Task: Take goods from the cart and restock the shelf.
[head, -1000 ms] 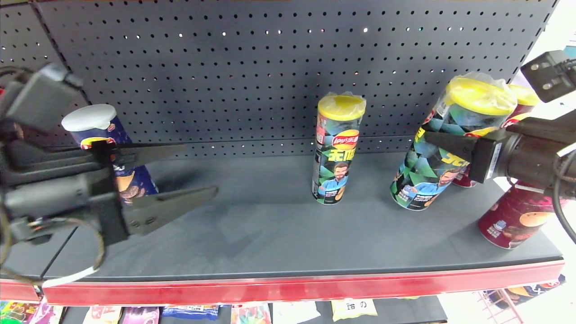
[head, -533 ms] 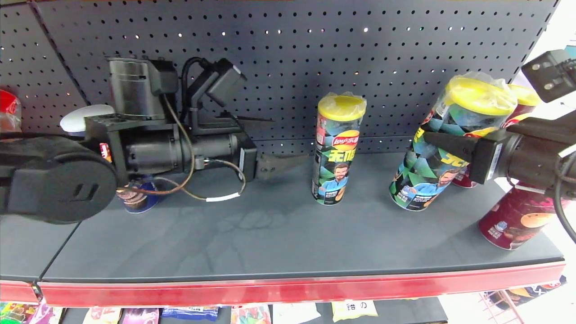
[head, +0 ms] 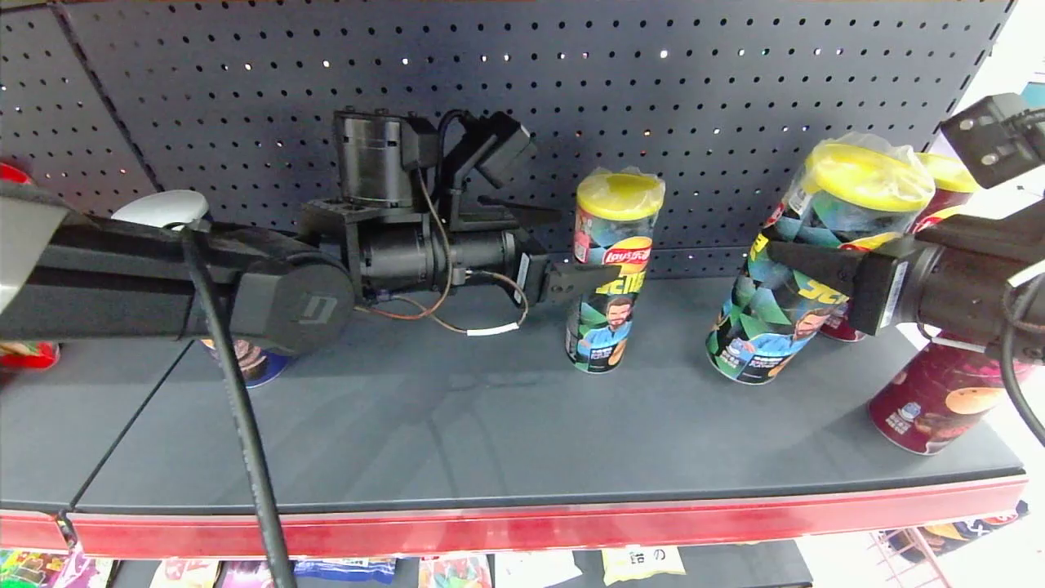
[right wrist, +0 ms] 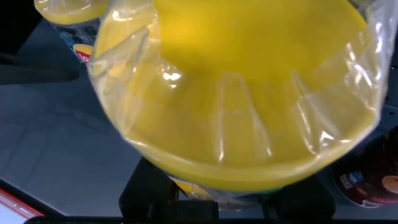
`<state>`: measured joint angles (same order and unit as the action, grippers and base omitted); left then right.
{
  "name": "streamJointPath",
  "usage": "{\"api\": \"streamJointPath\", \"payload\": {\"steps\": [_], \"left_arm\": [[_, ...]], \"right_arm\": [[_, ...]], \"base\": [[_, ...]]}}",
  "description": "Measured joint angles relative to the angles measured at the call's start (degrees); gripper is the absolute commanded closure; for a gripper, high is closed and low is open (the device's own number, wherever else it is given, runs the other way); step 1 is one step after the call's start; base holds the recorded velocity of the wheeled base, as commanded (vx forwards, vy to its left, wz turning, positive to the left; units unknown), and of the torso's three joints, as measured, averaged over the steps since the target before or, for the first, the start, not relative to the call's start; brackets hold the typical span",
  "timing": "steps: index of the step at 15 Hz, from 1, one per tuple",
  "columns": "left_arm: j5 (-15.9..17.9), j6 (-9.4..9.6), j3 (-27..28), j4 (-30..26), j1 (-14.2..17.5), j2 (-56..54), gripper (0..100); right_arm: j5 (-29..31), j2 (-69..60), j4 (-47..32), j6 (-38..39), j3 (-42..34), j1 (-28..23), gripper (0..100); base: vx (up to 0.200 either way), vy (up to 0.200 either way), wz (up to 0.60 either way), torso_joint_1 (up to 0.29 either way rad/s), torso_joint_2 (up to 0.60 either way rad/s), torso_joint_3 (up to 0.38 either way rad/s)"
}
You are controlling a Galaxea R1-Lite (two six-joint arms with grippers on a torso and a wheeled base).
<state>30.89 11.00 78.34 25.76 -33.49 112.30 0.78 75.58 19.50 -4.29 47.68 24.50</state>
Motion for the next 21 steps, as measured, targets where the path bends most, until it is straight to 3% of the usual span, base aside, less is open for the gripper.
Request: {"api": "streamJointPath", "payload": {"steps": [3,12,13,19,21], "left_arm": [[-1.9,-0.09,1.8,0.2,-1.1,2.0,0],[-3.2,-0.2,7.4,0.2,-2.9,6.0,0],[-4.8,-0.33,7.6,0.3,-3.1,6.4,100],[-5.4,-0.07,8.0,0.6,-4.0,7.6,100],[-3.7,-0.07,6.7,0.5,-4.0,6.7,100]], "right_arm": [[0.0,0.0,0.0,0.0,-0.2,0.0,100],[0.1,-0.1,0.0,0.0,-0.5,0.0,100],[0.1,-0.2,0.0,0.0,-0.8,0.0,100],[0.1,-1.0,0.1,0.0,-1.8,0.0,100],[0.1,-1.2,0.1,0.0,-1.8,0.0,100]], "base": [[0.0,0.0,0.0,0.0,0.0,0.0],[0.0,0.0,0.0,0.0,0.0,0.0],[0.0,0.0,0.0,0.0,0.0,0.0],[0.0,0.0,0.0,0.0,0.0,0.0],[0.0,0.0,0.0,0.0,0.0,0.0]]}}
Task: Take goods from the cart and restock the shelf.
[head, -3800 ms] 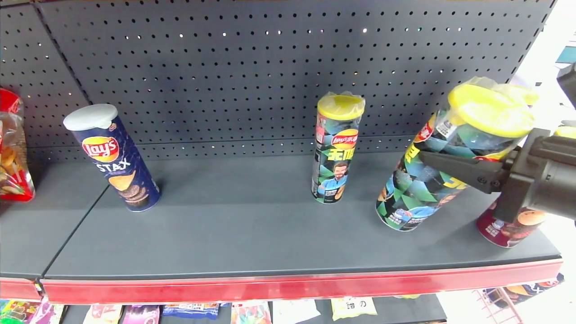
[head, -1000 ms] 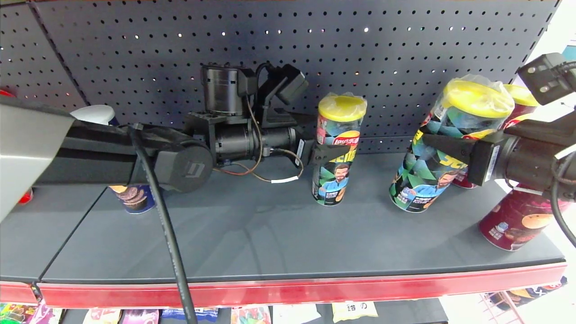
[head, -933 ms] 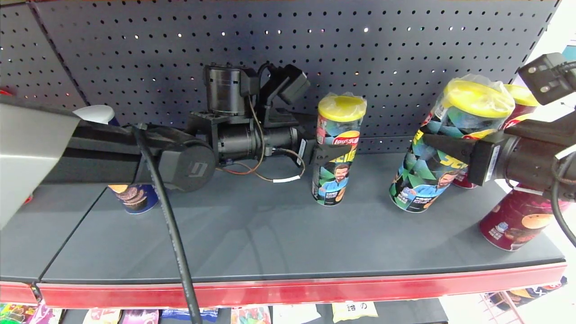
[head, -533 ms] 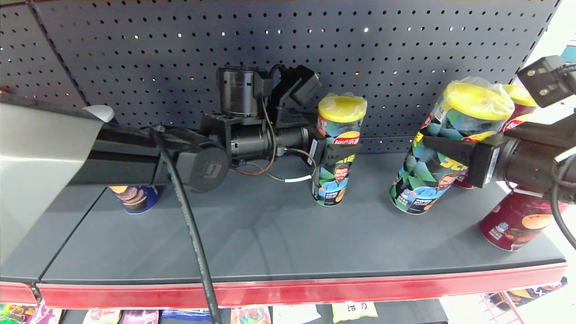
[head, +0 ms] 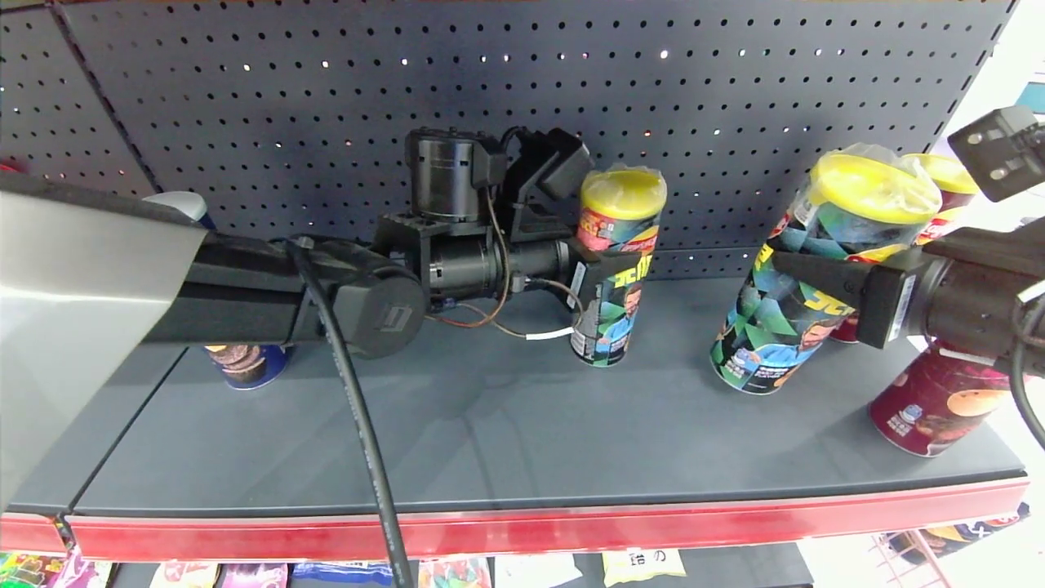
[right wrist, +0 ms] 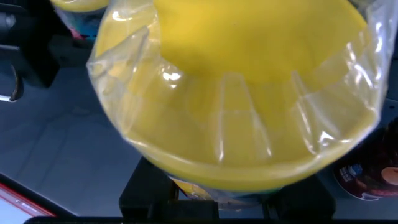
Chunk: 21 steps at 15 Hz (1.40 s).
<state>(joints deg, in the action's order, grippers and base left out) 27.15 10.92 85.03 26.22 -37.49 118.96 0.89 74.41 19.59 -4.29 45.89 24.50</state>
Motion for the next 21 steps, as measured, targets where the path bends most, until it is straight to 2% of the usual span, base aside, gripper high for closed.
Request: {"api": "streamJointPath", "payload": {"steps": [3,6,7,10,15,19,21], "left_arm": [[5.4,-0.01,-3.7,-0.7,0.6,-3.1,100],[9.8,0.46,-6.6,-0.4,2.7,-7.1,100],[11.5,1.33,-7.1,-0.4,3.2,-8.2,100],[16.7,6.45,-9.7,-0.3,4.8,-10.0,100],[25.3,7.79,-13.5,-0.3,3.8,-11.8,100],[26.9,10.72,-17.3,-0.5,2.8,-12.2,100],[28.1,10.83,-18.6,-0.3,1.9,-12.4,100]], "right_arm": [[0.0,-0.1,0.0,0.0,0.0,0.0,100],[0.0,-0.2,0.0,0.0,-0.3,0.0,100],[0.0,-0.3,0.0,0.0,-0.4,0.0,100],[0.0,-0.4,0.0,0.0,-0.8,0.1,100],[0.0,-0.7,0.0,0.0,-1.0,0.2,100],[-0.2,-1.0,0.0,-0.1,-0.9,0.3,100],[-0.4,-1.1,0.0,-0.1,-0.9,0.3,100]], "base": [[0.0,0.0,0.0,0.0,0.0,0.0],[0.0,0.0,0.0,0.0,0.0,0.0],[0.0,0.0,0.0,0.0,0.0,0.0],[0.0,0.0,0.0,0.0,0.0,0.0],[0.0,0.0,0.0,0.0,0.0,0.0],[0.0,0.0,0.0,0.0,0.0,0.0],[0.0,0.0,0.0,0.0,0.0,0.0]]}}
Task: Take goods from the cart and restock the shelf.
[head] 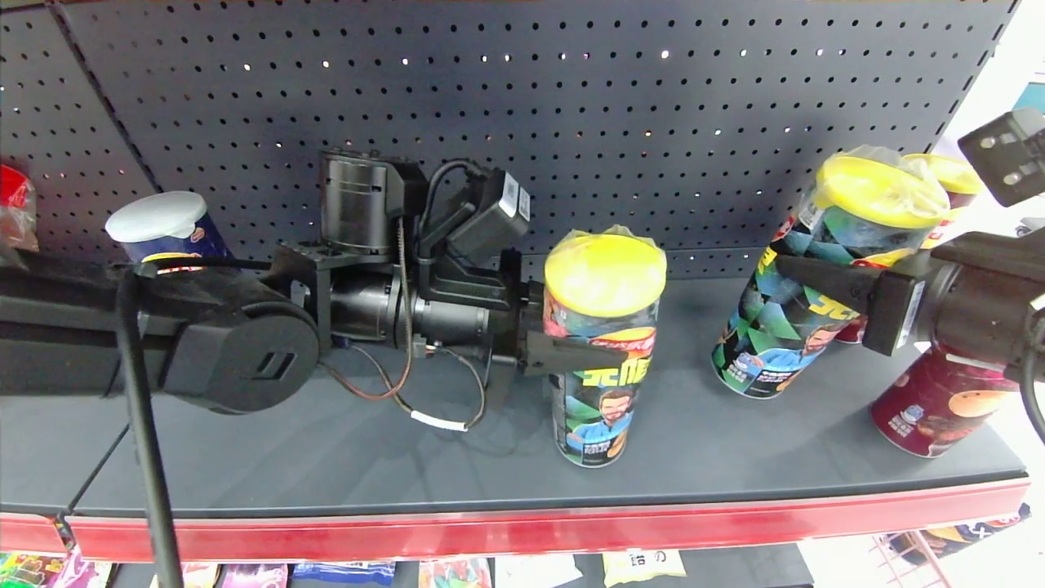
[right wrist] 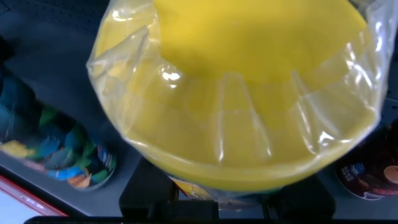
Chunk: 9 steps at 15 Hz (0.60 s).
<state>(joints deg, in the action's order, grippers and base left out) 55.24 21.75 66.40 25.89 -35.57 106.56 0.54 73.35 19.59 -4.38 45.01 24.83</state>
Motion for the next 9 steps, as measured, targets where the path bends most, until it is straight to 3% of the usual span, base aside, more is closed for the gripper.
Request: {"api": "streamJointPath", "payload": {"steps": [9], "left_arm": [[2.2,0.11,-1.7,0.2,-1.9,-0.2,100]], "right_arm": [[0.1,-0.5,0.0,0.0,-0.1,2.0,100]], "base": [[0.0,0.0,0.0,0.0,0.0,0.0]]}}
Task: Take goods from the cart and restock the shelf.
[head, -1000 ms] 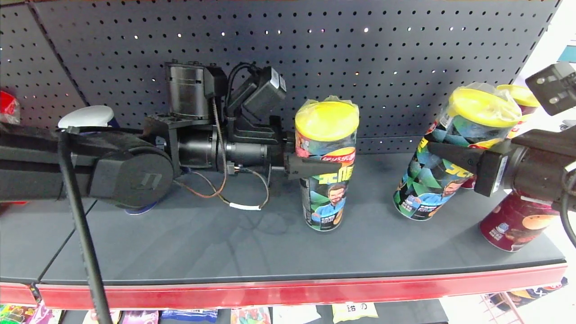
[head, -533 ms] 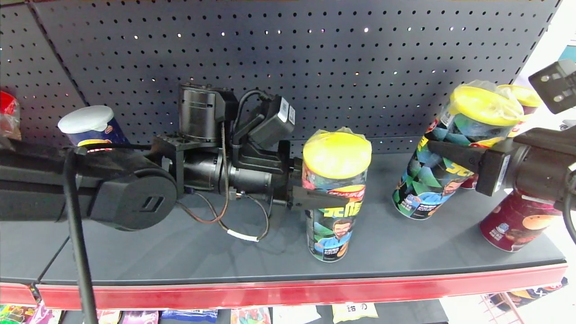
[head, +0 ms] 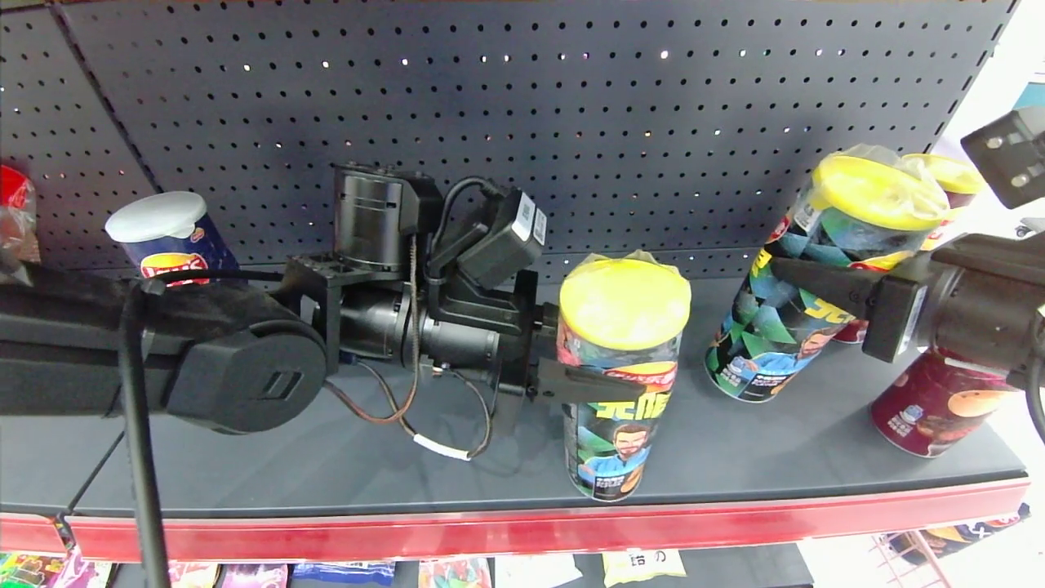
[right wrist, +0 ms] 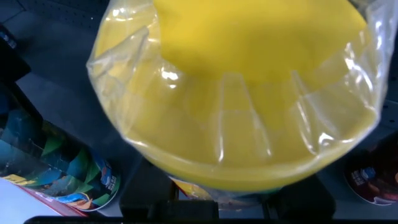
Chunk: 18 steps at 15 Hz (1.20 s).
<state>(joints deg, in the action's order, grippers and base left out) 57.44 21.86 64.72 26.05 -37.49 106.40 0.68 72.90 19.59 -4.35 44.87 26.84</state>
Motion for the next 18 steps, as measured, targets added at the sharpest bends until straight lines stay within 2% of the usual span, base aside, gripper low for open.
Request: {"api": "streamJointPath", "payload": {"steps": [14,15,18], "left_arm": [[-0.1,0.09,-2.6,0.5,-0.4,0.4,100],[-0.1,0.11,-2.8,0.3,-0.4,0.4,0],[-0.6,-0.07,-2.9,-0.1,-0.5,0.5,0]], "right_arm": [[0.0,0.0,0.0,0.1,0.2,0.7,100],[0.0,0.0,0.0,0.1,0.2,0.7,100],[0.0,0.0,0.0,0.1,0.2,0.7,100]], "base": [[0.0,0.0,0.0,0.0,0.0,0.0],[0.0,0.0,0.0,0.0,0.0,0.0],[0.0,0.0,0.0,0.0,0.0,0.0]]}}
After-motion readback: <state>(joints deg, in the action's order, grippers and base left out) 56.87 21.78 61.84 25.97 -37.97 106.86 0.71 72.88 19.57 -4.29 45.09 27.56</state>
